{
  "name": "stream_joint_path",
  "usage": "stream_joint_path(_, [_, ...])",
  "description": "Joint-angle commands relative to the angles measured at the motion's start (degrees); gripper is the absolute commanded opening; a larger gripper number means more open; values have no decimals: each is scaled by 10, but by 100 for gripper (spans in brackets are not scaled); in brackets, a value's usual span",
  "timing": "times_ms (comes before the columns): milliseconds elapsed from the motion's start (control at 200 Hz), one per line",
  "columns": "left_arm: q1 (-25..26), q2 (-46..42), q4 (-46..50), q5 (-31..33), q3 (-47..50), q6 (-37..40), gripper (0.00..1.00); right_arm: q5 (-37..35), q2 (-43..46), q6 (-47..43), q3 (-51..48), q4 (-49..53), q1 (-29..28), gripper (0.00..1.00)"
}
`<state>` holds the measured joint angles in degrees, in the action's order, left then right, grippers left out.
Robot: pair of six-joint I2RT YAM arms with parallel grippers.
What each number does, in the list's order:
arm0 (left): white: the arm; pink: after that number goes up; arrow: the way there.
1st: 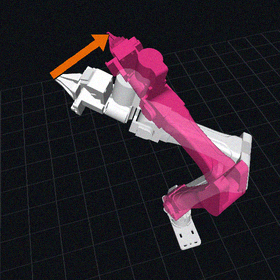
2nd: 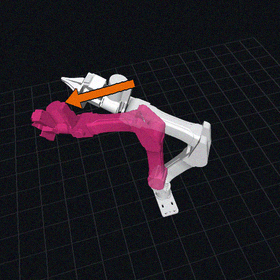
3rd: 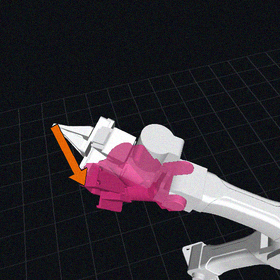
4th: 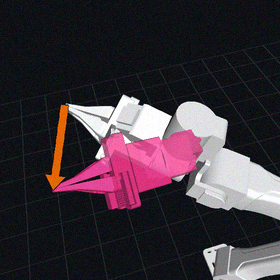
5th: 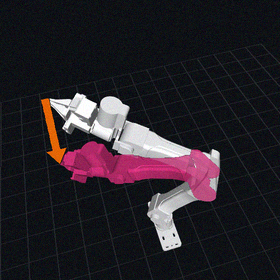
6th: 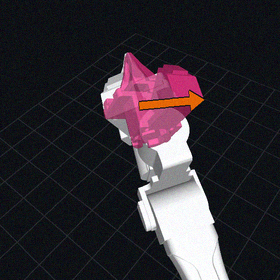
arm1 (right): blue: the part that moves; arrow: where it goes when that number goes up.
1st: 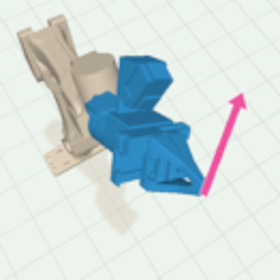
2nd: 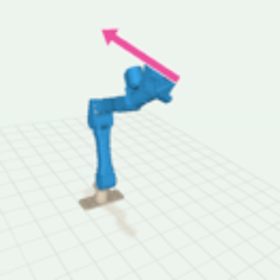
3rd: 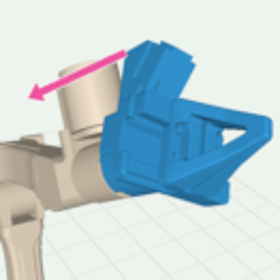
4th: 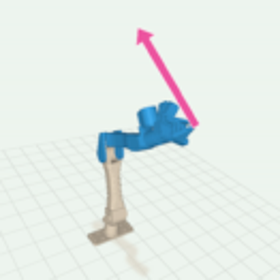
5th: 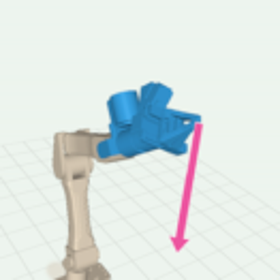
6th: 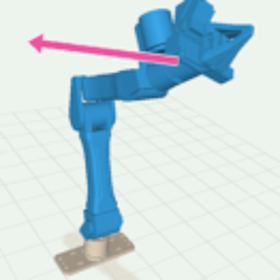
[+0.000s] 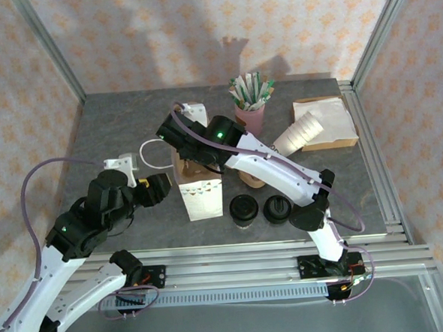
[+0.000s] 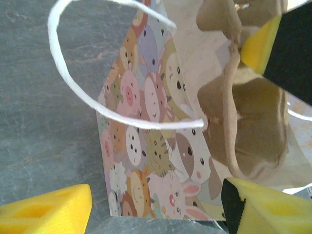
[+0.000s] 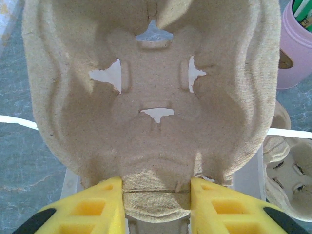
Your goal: Pack the takeout coffee
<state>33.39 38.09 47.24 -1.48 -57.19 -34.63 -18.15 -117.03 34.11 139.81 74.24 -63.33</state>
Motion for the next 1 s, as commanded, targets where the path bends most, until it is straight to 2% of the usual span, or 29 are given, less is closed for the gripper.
stream_joint_path(0, [2,10,25,52,-31,-2,73,-3,12,13,2,31,-4,34])
stream_joint_path(360, [2,74,44,111,-93,8,77,18,-10,16,17,72,-4,34])
stream_joint_path(525, [1,95,39,134,-112,9,77,1,-20,22,30,93,-4,34])
stream_joint_path(796, [-5,117,30,147,-122,11,76,5,-37,24,34,116,-4,34])
stream_joint_path(996, [-37,121,16,127,-114,15,73,28,-53,19,35,112,2,33])
